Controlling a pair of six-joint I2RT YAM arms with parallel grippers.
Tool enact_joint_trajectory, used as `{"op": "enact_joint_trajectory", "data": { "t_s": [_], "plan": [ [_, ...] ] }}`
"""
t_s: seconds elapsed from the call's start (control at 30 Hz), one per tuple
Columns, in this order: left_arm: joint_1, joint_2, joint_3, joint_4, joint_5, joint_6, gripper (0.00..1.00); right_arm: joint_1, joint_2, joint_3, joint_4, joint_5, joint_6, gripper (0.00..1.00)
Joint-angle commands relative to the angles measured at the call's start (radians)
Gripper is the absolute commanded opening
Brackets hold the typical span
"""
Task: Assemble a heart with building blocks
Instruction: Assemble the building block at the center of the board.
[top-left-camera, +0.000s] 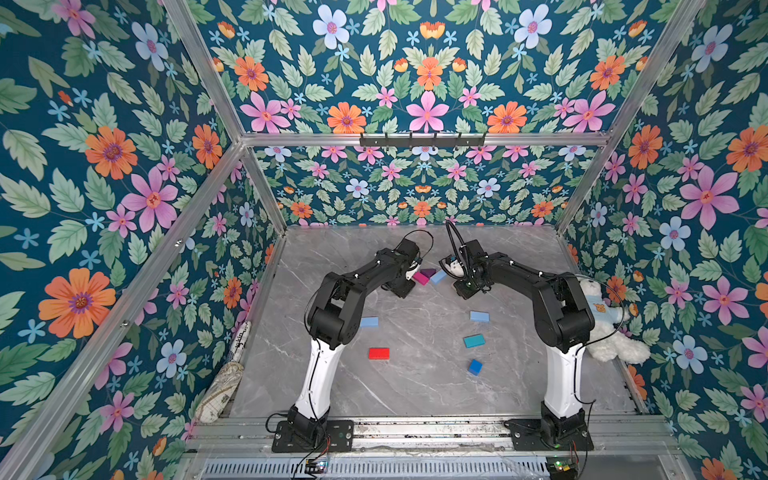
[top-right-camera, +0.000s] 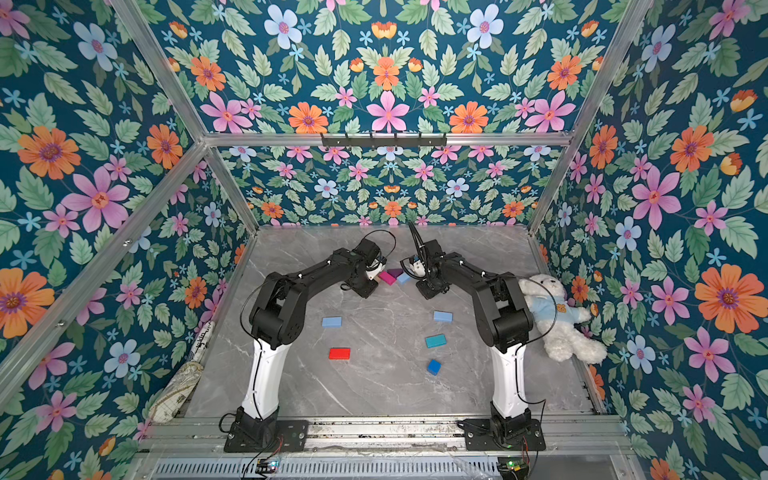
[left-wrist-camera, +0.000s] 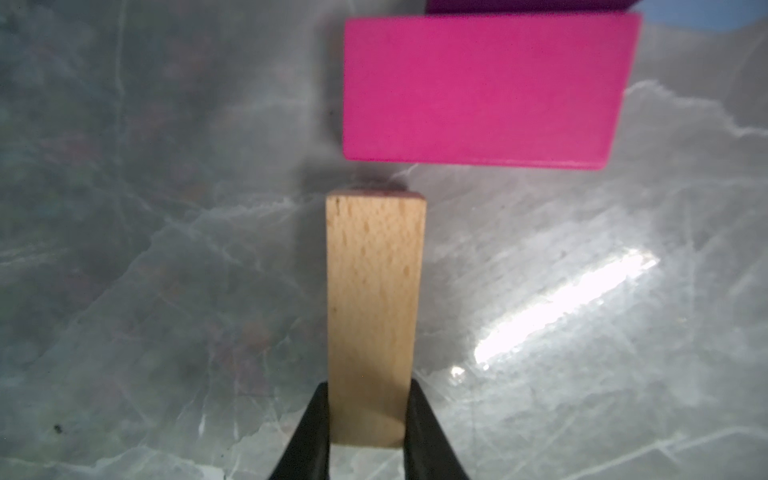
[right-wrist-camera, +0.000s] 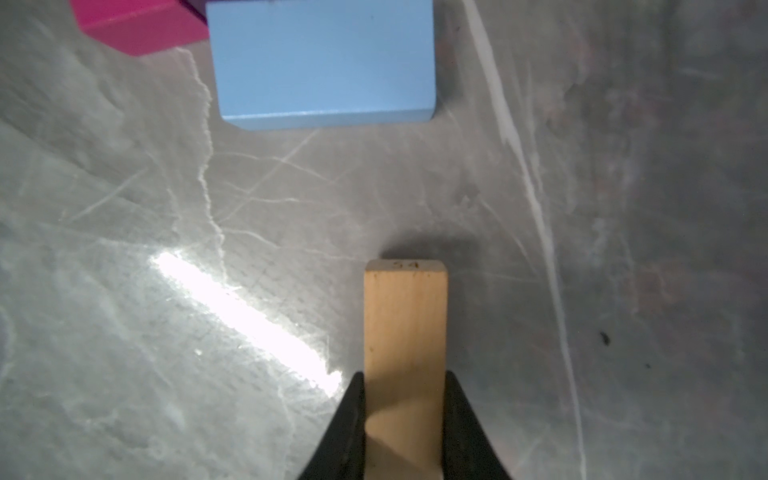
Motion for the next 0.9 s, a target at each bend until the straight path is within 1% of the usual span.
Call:
{"op": "enact_joint_trajectory", "data": {
  "t_s": [0.0,0.87],
  "plan": [
    [-0.003,0.015,-0.009,-0.053,0.031,0.013,0.25,0.000,0.003,0.002,0.005,-0.010,0.004,0.14],
    [-0.014,0.002,-0.028,-0.053,0.016,0.016,0.24,0.000,-0.003,-0.016,0.011,-0.012,0.016,0.14]
  ]
}}
